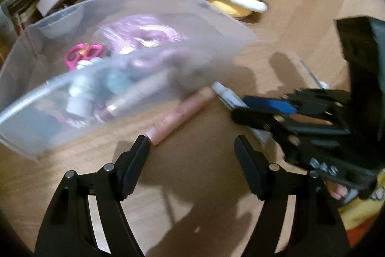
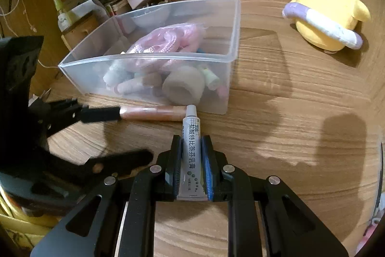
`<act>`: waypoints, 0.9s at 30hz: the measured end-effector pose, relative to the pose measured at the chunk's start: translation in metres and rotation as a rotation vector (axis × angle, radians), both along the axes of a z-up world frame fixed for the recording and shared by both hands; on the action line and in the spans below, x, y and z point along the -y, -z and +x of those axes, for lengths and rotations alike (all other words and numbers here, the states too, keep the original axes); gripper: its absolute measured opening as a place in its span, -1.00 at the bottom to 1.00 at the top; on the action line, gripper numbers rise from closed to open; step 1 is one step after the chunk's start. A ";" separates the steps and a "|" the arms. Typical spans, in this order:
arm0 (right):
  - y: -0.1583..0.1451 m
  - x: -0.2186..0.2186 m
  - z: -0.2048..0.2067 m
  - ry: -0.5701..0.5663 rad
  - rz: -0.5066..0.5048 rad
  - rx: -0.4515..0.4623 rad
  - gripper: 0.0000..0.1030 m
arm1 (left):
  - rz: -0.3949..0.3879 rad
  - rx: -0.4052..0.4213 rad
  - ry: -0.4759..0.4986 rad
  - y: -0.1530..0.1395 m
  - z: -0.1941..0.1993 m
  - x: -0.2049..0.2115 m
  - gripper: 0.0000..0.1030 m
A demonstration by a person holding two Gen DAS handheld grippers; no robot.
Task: Organize objects
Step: 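Grasp the white ointment tube with the right tool while the left grasps the peach tube, then lower the peach tube and white tube into the box and open both tools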
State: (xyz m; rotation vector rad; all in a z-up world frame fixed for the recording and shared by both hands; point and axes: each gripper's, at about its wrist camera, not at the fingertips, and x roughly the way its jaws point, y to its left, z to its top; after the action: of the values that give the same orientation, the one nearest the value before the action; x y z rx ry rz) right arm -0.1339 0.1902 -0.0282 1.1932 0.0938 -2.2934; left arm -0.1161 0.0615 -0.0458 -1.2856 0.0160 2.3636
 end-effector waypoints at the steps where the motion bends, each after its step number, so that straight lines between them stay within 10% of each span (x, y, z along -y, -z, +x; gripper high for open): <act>1: -0.001 -0.001 0.002 0.002 -0.003 -0.002 -0.71 | -0.001 -0.002 0.012 -0.001 0.004 -0.001 0.40; 13: -0.012 -0.031 0.014 0.078 -0.028 -0.041 -0.71 | -0.125 -0.070 0.017 -0.005 -0.008 -0.029 0.40; 21: -0.020 -0.042 0.019 0.099 -0.054 -0.058 -0.71 | -0.167 -0.089 0.055 0.002 -0.007 -0.051 -0.73; 27: -0.029 -0.035 0.022 0.076 -0.070 -0.081 -0.71 | -0.149 -0.107 -0.013 0.001 0.009 -0.031 -0.72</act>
State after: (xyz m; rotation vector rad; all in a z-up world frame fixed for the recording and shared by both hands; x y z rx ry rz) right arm -0.1119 0.2254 0.0012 1.0857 -0.0014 -2.3914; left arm -0.1067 0.0923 -0.0469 -1.2265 0.2216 2.4796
